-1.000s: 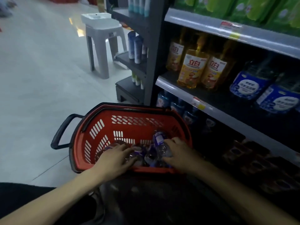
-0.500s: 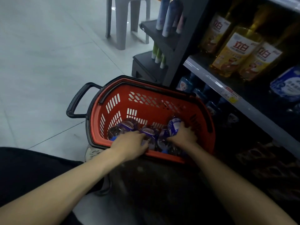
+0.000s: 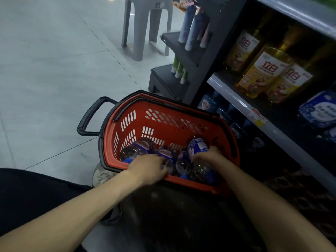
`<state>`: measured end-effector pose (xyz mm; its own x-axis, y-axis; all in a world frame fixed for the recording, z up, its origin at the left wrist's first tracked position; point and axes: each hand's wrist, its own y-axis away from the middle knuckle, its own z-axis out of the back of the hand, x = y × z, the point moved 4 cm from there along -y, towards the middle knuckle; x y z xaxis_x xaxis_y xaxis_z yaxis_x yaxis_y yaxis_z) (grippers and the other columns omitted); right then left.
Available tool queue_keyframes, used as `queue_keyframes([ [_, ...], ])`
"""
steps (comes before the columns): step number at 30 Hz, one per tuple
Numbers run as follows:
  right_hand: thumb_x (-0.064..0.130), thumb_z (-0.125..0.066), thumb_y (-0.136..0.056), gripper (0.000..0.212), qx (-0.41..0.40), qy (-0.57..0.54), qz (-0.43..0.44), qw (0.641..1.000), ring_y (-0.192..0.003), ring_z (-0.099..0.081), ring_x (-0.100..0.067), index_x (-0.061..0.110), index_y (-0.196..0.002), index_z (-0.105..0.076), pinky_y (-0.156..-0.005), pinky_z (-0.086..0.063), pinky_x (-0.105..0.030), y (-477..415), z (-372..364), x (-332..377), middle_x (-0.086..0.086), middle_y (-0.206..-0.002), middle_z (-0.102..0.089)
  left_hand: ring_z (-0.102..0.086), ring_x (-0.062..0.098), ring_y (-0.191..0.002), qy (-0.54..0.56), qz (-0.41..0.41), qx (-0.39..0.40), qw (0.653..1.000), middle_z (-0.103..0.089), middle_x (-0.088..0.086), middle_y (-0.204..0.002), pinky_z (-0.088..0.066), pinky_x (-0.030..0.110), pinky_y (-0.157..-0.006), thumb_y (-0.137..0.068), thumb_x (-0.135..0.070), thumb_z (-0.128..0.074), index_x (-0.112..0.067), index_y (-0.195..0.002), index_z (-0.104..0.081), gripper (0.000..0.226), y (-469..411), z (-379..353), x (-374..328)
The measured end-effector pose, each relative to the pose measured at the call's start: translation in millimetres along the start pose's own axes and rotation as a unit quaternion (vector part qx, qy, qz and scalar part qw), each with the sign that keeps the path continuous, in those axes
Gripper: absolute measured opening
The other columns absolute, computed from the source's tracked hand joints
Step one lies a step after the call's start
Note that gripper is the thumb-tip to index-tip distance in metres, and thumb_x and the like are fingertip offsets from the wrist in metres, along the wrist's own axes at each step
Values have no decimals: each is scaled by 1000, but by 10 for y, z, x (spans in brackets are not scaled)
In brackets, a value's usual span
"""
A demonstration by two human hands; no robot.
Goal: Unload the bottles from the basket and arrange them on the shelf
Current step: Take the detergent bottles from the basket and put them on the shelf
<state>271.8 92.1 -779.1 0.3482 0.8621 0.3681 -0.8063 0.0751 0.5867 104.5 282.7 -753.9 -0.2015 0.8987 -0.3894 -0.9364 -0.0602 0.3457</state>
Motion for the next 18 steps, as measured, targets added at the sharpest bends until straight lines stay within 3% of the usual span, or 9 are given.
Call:
queue_keyframes([
  [3,15,-97,-43,105,62,-40,0,997,-92,-68,-30,5,-134,-46,-71,-63,-43,10,174,55,-14,-121,-58,-64,22,-110,-3,-4,2,1000,-67,1,-123,-53,39,-91,-101,-47,-41,-24,-128,-63,42,-13,1,-6],
  [6,37,-94,-30,110,52,84,66,993,-99,-67,-30,11,-130,-56,-81,-63,-44,39,344,127,-11,-124,-63,-64,20,-107,0,0,2,1000,-67,-1,-120,-53,40,-90,-100,-47,-42,-25,-126,-64,40,-28,-21,7],
  [8,42,-94,-42,100,31,205,133,969,-104,-66,-28,15,-131,-58,-87,-61,-42,240,435,229,-8,-125,-65,-64,20,-109,-10,-1,-4,1000,-66,-1,-122,-54,41,-91,-99,-48,-44,-25,-129,-62,42,-51,-14,3],
  [11,46,-92,-56,84,-6,368,230,901,-107,-65,-25,23,-129,-58,-84,-59,-38,527,481,374,-2,-124,-65,-62,21,-115,-16,-12,-26,999,-63,-1,-129,-54,41,-93,-98,-46,-51,-26,-140,-54,47,-103,18,-41],
  [14,47,-89,-64,80,-43,470,322,821,-110,-61,-26,25,-131,-52,-86,-53,-37,759,498,494,-3,-124,-63,-57,23,-124,-37,-31,-87,995,-57,1,-141,-52,42,-98,-94,-52,-58,-28,-155,-35,70,-167,37,-104],
  [18,38,-82,-77,81,-104,561,460,680,-117,-52,-29,21,-146,-42,-99,-43,-42,1021,498,495,-10,-131,-56,-44,27,-138,-63,-53,-142,986,-42,6,-154,-40,43,-111,-83,-67,-67,-30,-162,-11,104,-253,41,-193],
])
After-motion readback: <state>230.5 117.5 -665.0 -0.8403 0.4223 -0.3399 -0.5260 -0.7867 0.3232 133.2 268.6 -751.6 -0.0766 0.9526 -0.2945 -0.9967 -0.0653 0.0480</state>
